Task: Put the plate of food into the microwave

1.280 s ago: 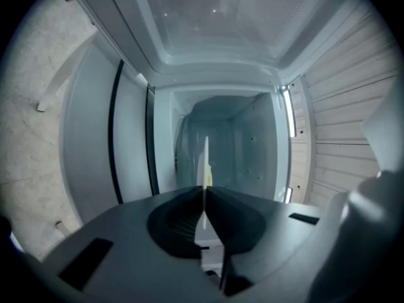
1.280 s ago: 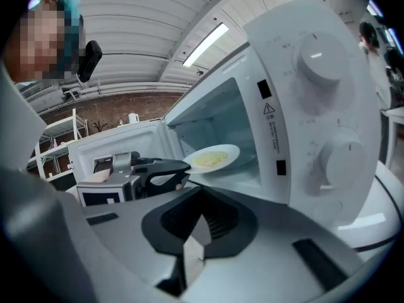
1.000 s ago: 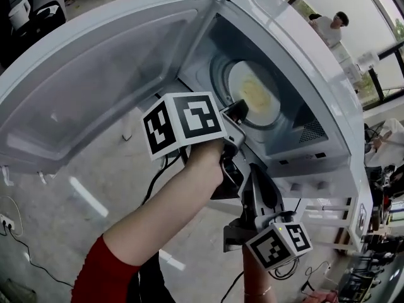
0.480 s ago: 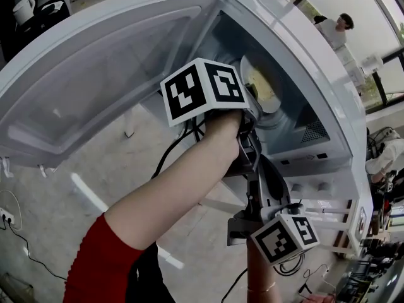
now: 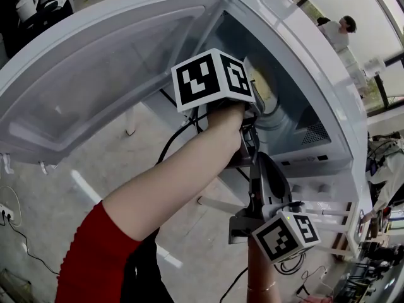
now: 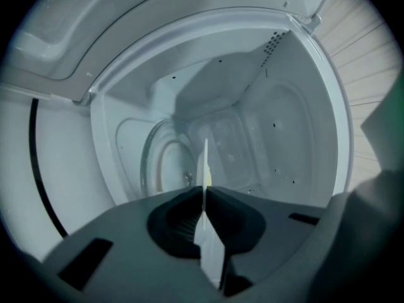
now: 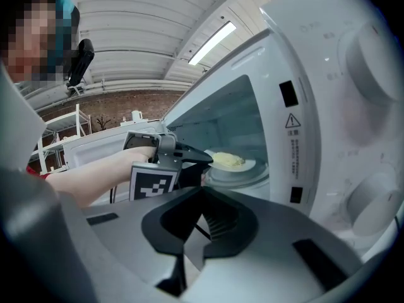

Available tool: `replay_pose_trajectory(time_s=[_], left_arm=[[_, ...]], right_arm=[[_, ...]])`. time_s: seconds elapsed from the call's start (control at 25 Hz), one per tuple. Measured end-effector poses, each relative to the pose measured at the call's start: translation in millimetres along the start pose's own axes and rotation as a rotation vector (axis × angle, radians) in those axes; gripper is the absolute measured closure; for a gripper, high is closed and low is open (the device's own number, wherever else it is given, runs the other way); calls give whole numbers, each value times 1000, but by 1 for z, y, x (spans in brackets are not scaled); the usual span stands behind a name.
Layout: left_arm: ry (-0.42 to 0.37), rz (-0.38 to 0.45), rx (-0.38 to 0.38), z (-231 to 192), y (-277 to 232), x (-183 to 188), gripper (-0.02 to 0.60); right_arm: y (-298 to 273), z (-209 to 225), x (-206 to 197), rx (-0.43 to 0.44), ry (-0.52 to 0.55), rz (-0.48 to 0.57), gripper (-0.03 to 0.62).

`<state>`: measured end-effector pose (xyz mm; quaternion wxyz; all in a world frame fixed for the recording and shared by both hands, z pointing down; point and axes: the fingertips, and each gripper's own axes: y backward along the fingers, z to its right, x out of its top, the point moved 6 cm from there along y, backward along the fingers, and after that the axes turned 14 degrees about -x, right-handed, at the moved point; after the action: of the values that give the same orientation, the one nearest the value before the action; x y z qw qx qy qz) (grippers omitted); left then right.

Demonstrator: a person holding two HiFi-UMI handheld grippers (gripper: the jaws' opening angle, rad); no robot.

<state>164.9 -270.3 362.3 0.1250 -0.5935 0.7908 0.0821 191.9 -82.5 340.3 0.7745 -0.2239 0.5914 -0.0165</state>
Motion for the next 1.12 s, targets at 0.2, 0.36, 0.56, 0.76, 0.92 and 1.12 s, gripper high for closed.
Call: replay_pose_trajectory(time_s=[0.2,0.36,0.56,0.76,0.92,1.12], left_arm=[[-12,-15,17,-1,0,-1,557],[-48,-31,50,-3,-4,0,557],[-97,-73,75,-6,-5,1,557],[-237,-135,138,-4,-6,5,540],[-349,-181,182,-1,-8,5,525],[-495,-148,199,4,-14,20,512]], right_arm=[[1,2,2,-5,4,1,582],[2,5,3,-6,7,0,582],[3,8,3,-4,10,-4,582],[-1,9,7,-6,34,-5,582],[-3,9,8,3,21,-8,582],[-7,7,10,12,26,-8,582]])
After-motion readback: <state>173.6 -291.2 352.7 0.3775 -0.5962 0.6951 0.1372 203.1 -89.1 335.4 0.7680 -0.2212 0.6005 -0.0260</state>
